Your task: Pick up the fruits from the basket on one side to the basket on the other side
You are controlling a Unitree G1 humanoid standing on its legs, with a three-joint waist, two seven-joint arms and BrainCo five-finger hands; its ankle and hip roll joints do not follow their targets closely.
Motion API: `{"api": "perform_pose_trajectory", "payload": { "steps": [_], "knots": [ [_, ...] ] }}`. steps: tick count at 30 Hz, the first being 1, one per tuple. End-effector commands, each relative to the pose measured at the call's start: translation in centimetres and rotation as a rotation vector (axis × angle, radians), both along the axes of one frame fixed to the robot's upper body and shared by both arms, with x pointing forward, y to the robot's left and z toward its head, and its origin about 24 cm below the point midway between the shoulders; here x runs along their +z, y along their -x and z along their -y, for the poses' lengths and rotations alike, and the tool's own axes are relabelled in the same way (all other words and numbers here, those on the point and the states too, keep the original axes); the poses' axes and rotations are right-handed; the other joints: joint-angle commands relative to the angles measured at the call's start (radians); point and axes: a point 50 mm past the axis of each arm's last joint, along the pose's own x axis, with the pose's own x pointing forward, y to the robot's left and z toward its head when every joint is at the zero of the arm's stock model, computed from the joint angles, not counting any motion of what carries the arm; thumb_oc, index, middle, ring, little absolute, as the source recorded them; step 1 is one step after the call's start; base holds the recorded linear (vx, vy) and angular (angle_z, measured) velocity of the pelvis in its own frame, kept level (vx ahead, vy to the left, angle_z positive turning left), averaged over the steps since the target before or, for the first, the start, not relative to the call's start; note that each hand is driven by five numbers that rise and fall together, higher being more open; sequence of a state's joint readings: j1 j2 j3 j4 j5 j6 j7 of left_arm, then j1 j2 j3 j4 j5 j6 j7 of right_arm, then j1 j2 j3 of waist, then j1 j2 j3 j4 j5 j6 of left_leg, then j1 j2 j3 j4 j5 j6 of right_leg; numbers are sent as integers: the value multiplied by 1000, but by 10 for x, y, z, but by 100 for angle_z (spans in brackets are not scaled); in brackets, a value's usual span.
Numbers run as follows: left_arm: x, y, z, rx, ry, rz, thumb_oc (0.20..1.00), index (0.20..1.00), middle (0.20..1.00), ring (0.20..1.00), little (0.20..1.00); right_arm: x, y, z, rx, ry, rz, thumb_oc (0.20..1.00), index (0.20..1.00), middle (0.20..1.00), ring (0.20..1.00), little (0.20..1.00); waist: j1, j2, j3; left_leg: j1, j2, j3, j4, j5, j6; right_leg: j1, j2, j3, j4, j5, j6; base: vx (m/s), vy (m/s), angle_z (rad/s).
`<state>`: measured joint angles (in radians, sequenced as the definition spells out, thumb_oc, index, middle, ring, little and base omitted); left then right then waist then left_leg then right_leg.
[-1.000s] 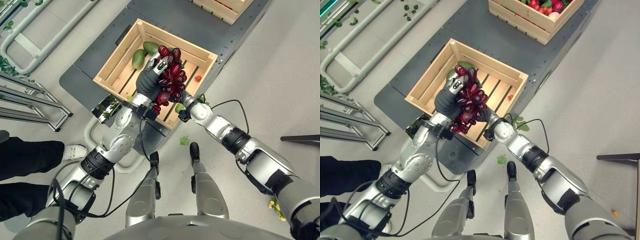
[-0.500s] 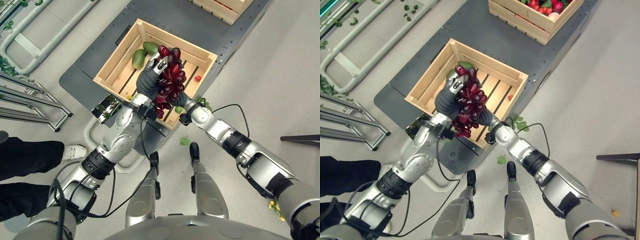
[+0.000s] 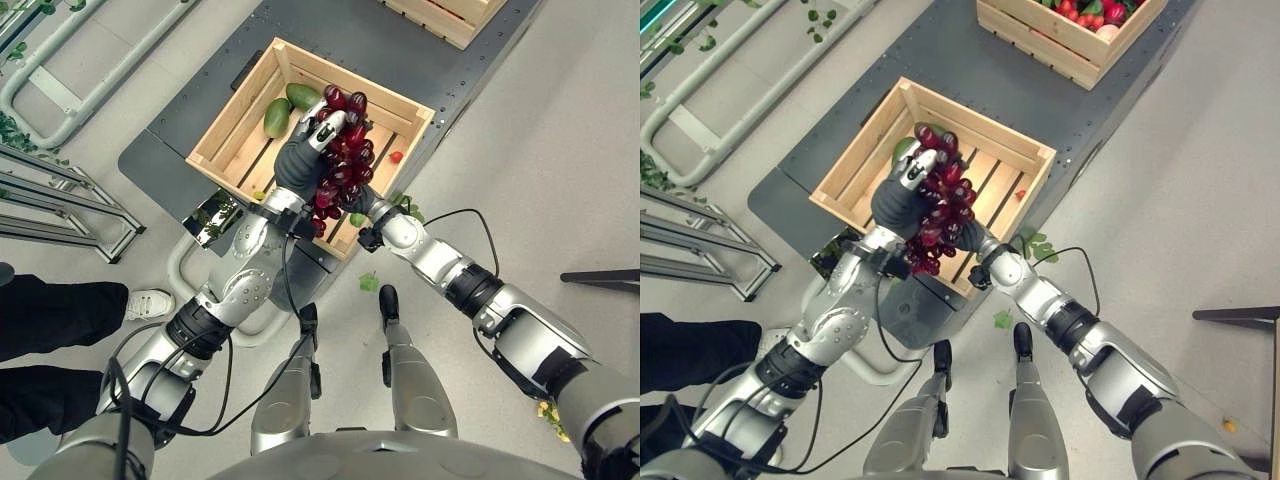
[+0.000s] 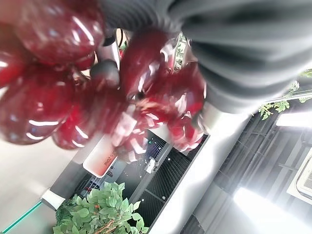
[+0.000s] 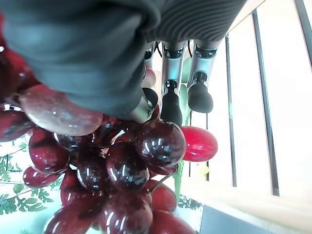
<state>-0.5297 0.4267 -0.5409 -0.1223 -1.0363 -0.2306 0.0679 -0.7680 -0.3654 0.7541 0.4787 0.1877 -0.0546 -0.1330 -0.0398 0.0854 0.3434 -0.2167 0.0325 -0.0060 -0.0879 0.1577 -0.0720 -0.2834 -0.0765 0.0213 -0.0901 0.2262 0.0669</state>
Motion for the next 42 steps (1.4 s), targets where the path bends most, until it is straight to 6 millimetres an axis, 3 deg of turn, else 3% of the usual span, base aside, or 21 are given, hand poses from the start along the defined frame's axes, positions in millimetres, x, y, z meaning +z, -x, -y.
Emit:
{"api": "perform_pose_trajectory", "payload": {
  "steps": [1,6,12,22,26,27,34,38,39,40,42],
  "knots": [
    [6,4,6,2,28,73,1000,1000,1000,1000,1000,24,4,-25,62,-150,63,200,200,200,200,200,8,-57,-77,9,-38,1,25,-96,3,-13,-21,27,8,-120,46,0,0,0],
    [-4,0,-11,106,16,45,1000,1000,1000,1000,1000,24,2,-14,31,-173,55,200,200,200,200,200,14,-59,-76,6,-36,0,25,-95,2,-14,-23,22,7,-120,47,0,0,0],
    [-23,-3,-54,347,-33,9,1000,1000,1000,1000,1000,25,1,11,-38,-213,59,200,200,200,200,200,25,-64,-72,5,-37,-3,25,-97,3,-11,-24,16,6,-122,47,0,0,0],
    [-60,15,-111,666,-105,-90,1000,1000,1000,1000,1000,24,5,49,-143,-270,80,200,200,200,200,200,43,-73,-66,5,-38,-8,28,-103,5,-10,-28,6,7,-126,48,0,-1,1],
    [-87,26,-135,796,-163,-186,1000,1000,1000,1000,1000,24,8,67,-194,-297,92,200,200,200,200,200,53,-79,-60,3,-40,-13,29,-104,6,-8,-31,0,6,-126,49,-4,-7,3],
    [-104,29,-143,833,-195,-257,1000,1000,1000,1000,1000,24,9,73,-211,-313,95,200,200,200,200,200,57,-81,-59,2,-41,-14,31,-105,7,-8,-33,-4,7,-125,50,-4,-11,7],
    [-139,36,-158,903,-355,-386,1000,1000,1000,1000,1000,27,10,82,-234,-324,108,200,200,200,200,200,67,-83,-56,-2,-43,-15,35,-105,9,-7,-35,-9,6,-123,53,0,-3,3],
    [-176,46,-167,937,-505,-543,1000,1000,1000,1000,1000,29,14,85,-231,-339,117,200,200,200,200,200,68,-88,-54,-2,-42,-13,36,-105,9,-6,-38,-10,7,-122,55,0,0,0],
    [-194,51,-169,938,-597,-609,1000,1000,1000,1000,1000,33,17,85,-214,-344,134,200,200,200,200,200,65,-91,-53,-1,-42,-11,38,-106,9,-3,-39,-10,7,-121,57,0,0,0],
    [-194,50,-168,937,-597,-608,1000,1000,1000,1000,1000,33,17,85,-215,-343,134,200,200,200,200,200,65,-90,-53,-1,-42,-11,38,-106,9,-3,-39,-10,7,-122,57,0,0,0],
    [-229,62,-169,916,-747,-757,1000,1000,1000,1000,1000,40,22,87,-197,-355,163,200,200,200,200,200,60,-96,-54,1,-44,-8,39,-108,10,-1,-39,-11,8,-121,59,0,0,0]
  ]
}}
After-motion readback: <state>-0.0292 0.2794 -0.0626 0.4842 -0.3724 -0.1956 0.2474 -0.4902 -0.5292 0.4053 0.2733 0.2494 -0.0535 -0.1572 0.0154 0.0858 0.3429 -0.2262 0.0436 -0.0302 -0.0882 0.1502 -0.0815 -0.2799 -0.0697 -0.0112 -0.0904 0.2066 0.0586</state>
